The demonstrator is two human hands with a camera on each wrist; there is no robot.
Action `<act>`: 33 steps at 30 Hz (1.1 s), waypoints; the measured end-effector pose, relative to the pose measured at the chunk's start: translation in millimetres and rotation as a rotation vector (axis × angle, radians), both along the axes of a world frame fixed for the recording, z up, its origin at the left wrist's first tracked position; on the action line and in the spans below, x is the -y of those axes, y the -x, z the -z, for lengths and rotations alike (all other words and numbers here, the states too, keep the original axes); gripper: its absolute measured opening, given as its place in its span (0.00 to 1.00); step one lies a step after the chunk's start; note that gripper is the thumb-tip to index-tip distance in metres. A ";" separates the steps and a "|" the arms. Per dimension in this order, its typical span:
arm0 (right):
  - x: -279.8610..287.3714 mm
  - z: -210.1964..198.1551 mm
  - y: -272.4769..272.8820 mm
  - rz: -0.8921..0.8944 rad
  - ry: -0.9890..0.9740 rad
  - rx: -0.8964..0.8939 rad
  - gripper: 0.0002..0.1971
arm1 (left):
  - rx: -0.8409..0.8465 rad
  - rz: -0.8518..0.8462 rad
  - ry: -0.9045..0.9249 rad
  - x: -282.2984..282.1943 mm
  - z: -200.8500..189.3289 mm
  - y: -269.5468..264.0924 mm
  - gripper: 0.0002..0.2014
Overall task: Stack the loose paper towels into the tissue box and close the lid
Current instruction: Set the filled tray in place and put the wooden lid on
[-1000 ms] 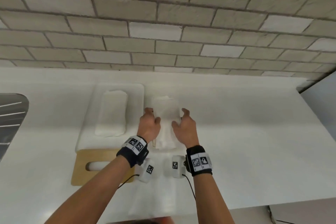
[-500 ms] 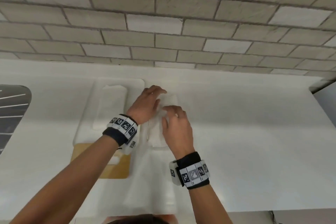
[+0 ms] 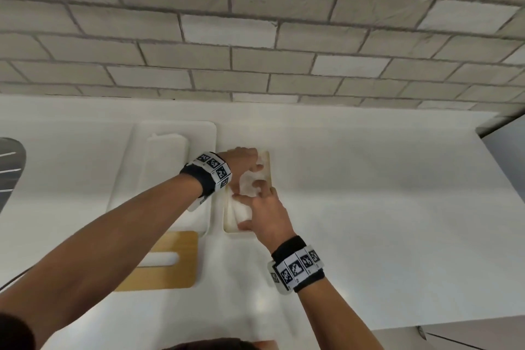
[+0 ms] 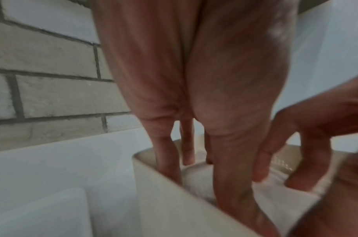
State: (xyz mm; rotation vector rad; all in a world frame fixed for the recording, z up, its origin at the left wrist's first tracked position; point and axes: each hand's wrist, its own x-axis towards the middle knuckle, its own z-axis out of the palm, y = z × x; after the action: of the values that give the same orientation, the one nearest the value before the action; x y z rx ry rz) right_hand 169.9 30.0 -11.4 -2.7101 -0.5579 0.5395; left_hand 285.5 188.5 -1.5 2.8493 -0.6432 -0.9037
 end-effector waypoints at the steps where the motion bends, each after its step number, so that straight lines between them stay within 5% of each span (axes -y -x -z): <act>1: -2.3 -1.6 -1.6 0.011 0.004 -0.004 0.42 | 0.017 -0.001 0.005 -0.5 2.2 2.2 0.52; 7: -13.5 -14.5 -8.8 0.017 0.058 -0.057 0.42 | 0.120 -0.100 0.162 -13.4 -11.1 25.4 0.34; 10: -14.9 -17.7 -4.7 -0.008 0.110 -0.041 0.44 | 0.150 -0.229 0.327 -26.6 -14.4 51.5 0.34; 13: -12.4 -23.3 1.2 -0.038 0.113 -0.028 0.44 | 0.298 -0.371 0.487 -48.8 -20.0 90.9 0.23; 16: -8.4 -37.3 10.7 -0.020 0.061 -0.004 0.36 | 0.410 -0.396 0.533 -81.0 -24.0 143.7 0.15; 20: -20.1 -50.6 47.4 0.106 -0.127 0.337 0.18 | 0.337 -0.516 0.404 -133.7 -4.7 207.9 0.10; 22: -38.9 -49.9 71.4 0.107 -0.310 0.397 0.11 | 0.366 -0.661 0.335 -156.3 4.2 232.7 0.10; 25: -76.9 -27.7 103.1 -0.008 -0.301 0.297 0.08 | 0.382 -0.892 0.212 -179.8 15.8 264.9 0.16; 29: -119.8 20.2 124.5 -0.173 -0.139 0.274 0.19 | 0.284 -1.086 0.083 -185.9 34.4 297.8 0.37; 33: -143.1 49.9 129.1 -0.260 -0.024 0.287 0.26 | 0.170 -1.183 0.087 -176.2 46.5 310.7 0.35</act>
State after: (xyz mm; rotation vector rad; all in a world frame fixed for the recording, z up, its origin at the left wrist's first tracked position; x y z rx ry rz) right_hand 40.8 173.1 -61.4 -2.7252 -0.9932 0.1997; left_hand -25.1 364.8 -48.0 2.5097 0.9107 -0.3802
